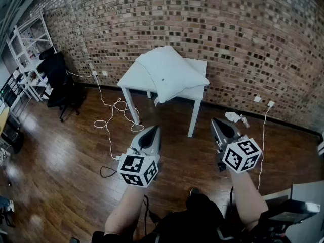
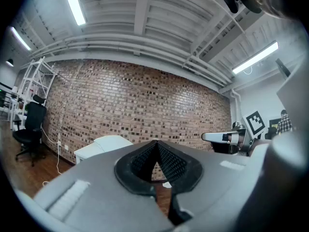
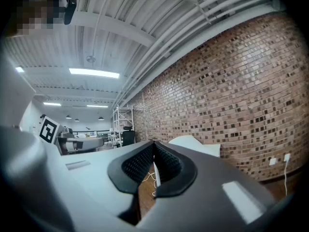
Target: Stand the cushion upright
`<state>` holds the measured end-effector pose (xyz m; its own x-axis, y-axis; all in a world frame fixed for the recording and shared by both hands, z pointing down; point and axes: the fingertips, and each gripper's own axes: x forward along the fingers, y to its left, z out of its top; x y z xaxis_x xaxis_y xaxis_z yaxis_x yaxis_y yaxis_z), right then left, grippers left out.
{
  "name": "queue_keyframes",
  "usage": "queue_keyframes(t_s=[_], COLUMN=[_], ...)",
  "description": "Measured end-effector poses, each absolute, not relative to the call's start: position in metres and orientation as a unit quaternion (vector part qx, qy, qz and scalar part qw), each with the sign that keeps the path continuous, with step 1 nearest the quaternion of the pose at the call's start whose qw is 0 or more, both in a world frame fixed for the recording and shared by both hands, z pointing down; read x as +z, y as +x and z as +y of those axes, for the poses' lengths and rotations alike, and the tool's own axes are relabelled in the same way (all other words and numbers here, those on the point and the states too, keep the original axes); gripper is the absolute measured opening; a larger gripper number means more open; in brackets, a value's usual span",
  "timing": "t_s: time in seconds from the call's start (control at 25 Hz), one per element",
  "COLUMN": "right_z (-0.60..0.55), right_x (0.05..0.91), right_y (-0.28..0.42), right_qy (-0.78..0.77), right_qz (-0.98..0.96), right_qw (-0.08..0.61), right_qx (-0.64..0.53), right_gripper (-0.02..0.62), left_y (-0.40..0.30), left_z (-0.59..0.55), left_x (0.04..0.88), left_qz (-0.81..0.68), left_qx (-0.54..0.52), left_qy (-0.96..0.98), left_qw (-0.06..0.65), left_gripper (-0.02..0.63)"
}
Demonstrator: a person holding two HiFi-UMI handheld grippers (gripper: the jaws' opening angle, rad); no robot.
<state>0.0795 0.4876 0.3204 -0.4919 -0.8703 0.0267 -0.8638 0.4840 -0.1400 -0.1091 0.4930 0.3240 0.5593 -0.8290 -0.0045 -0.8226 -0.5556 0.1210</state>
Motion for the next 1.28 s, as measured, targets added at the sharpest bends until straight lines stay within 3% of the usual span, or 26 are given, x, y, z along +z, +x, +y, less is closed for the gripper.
queue_keyframes(t_s=[0.8, 1.28], right_z=[0.256, 0.183], right_x=[0.326, 0.320], right_y=[0.128, 0.141], right_qy=[-0.469, -0.450], right_qz=[0.881, 0.890], right_qw=[0.025, 0.031], right_qx=[-0.051, -0.063], right_gripper=[0.006, 0.006], left_y=[-0.078, -0.061], left_z=[0.263, 0.201], left_x=[0.341, 0.329], left_qz=[-0.524, -0.537], left_qx=[-0.007, -0.032], left_qy=[0.847, 0.839], left_qw=[0.089, 0.083], left_gripper=[0.006, 0.006])
